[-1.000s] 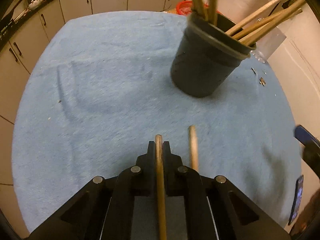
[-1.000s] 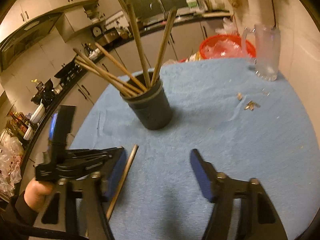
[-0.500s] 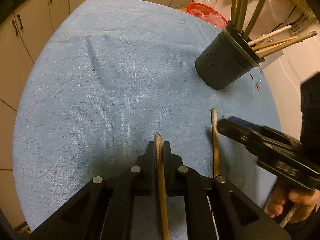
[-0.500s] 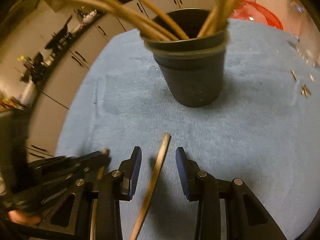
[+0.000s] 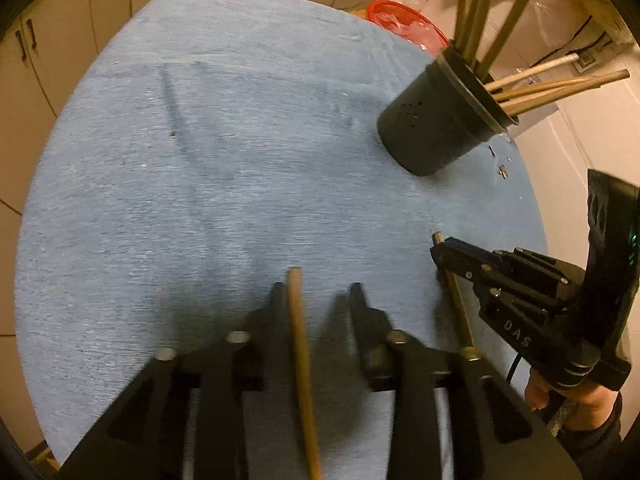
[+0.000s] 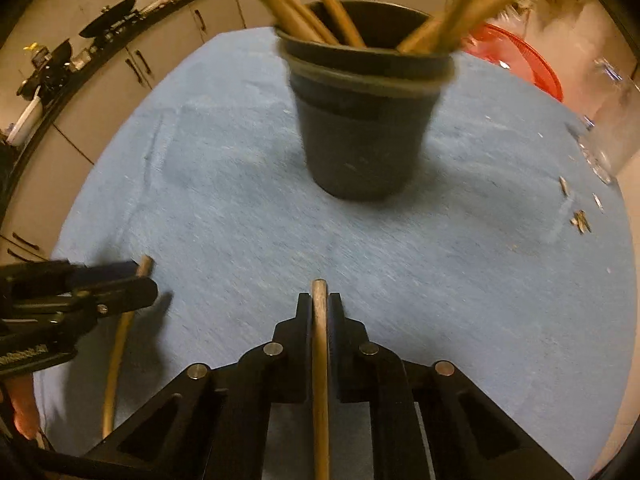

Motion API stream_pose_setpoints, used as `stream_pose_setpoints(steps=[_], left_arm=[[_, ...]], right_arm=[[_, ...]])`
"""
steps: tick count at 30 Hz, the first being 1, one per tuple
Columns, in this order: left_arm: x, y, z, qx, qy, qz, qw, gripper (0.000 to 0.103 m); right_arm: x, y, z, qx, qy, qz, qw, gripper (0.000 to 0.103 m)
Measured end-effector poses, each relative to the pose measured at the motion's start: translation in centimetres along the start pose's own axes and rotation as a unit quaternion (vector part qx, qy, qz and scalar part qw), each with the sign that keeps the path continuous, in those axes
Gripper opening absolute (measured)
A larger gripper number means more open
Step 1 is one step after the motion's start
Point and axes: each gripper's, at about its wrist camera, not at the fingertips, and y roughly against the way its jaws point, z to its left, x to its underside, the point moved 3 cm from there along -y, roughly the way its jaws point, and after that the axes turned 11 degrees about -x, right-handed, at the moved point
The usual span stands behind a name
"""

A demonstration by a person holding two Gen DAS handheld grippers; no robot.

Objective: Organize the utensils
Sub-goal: 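Grasp a chopstick with each gripper from the towel, then lift the chopsticks and carry them over the grey cup with both grippers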

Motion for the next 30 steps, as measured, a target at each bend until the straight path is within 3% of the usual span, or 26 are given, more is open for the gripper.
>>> stream_pose_setpoints(steps=[5, 7, 9, 12, 18, 21, 26, 30], left_arm=[[-0.7, -0.5, -1.5, -0.051, -0.024, 0.001, 0.9984, 0.039], [-0.5, -0.5, -2.2, -0.066, -0.03, 0.001, 0.9974, 0.038], [-0.5, -0.6, -2.4, -0.081, -0.035, -0.001, 0.9961, 0.03], [-0.5, -0.6, -2.0, -0.11, -0.033, -0.002, 0.9934, 0.008], [-0.2, -0.5, -2.1, -0.125, -0.042, -0.007, 0.9912, 0.007], [0.1, -0.8, -2.1, -0.135, -0.047, -0.008, 0.9897, 0.007], [0.4, -0.8, -2.7, -0.142, -0.044, -0.022, 0.9886, 0.006], [1.2, 0.5, -2.7, -0.107, -0.021, -0.06, 0.9923, 0.006]], right_arm=[[0.8, 0.9, -1.7, -0.037, -0.042, 0.0, 0.998, 0.011], [1.0, 1.2, -2.2, -0.042, -0.049, 0.001, 0.998, 0.017], [1.1, 1.4, -2.4, -0.046, -0.052, 0.001, 0.998, 0.025], [1.1, 1.5, -2.2, -0.044, -0.049, 0.002, 0.998, 0.025], [0.9, 1.1, -0.8, 0.004, 0.0, 0.006, 1.0, 0.024], [1.0, 0.9, -0.1, 0.036, 0.029, 0.005, 0.999, 0.008], [1.4, 2.3, -0.4, -0.005, 0.012, -0.027, 1.0, 0.007], [1.6, 5.7, 0.0, -0.031, 0.028, -0.078, 0.996, 0.007]])
